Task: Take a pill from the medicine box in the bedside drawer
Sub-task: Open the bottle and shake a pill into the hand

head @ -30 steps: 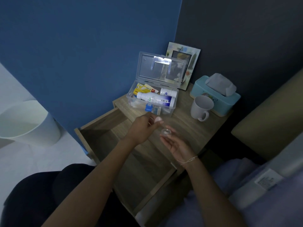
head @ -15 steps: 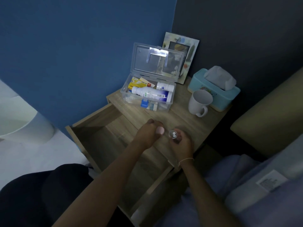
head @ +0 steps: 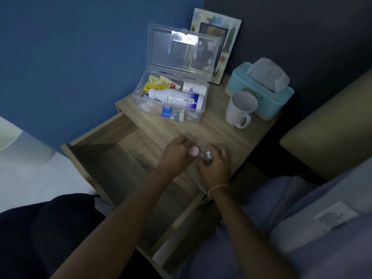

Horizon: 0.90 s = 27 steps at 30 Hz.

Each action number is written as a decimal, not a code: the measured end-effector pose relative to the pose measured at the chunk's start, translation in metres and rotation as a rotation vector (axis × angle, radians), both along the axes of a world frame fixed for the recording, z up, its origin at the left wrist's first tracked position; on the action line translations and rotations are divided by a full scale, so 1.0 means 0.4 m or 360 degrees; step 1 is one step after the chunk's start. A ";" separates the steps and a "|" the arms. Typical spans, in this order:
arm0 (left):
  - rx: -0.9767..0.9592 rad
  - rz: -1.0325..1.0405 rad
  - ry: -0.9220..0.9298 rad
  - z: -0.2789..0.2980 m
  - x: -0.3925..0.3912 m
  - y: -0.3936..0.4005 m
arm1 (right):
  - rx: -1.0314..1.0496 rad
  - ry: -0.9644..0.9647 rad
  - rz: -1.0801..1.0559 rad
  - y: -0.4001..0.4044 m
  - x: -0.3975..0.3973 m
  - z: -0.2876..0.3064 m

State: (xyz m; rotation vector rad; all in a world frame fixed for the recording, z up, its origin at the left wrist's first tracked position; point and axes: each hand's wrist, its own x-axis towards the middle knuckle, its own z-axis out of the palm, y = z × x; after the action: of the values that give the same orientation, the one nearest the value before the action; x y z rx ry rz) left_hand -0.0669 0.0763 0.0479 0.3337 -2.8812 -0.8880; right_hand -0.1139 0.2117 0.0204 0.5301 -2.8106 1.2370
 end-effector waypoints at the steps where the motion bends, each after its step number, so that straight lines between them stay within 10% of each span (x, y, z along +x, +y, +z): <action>1: 0.0005 0.0000 0.0018 0.000 0.003 -0.002 | 0.0008 0.0008 0.0004 0.000 0.001 0.000; 27: -0.0038 -0.0095 0.0147 0.027 0.059 0.002 | -0.0154 -0.0072 -0.0016 0.003 0.009 0.022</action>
State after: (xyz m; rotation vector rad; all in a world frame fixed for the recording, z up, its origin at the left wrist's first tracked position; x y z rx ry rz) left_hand -0.0435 0.0772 0.0586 0.1995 -2.8279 -0.8535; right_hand -0.1105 0.2128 0.0293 0.4884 -2.7683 1.3919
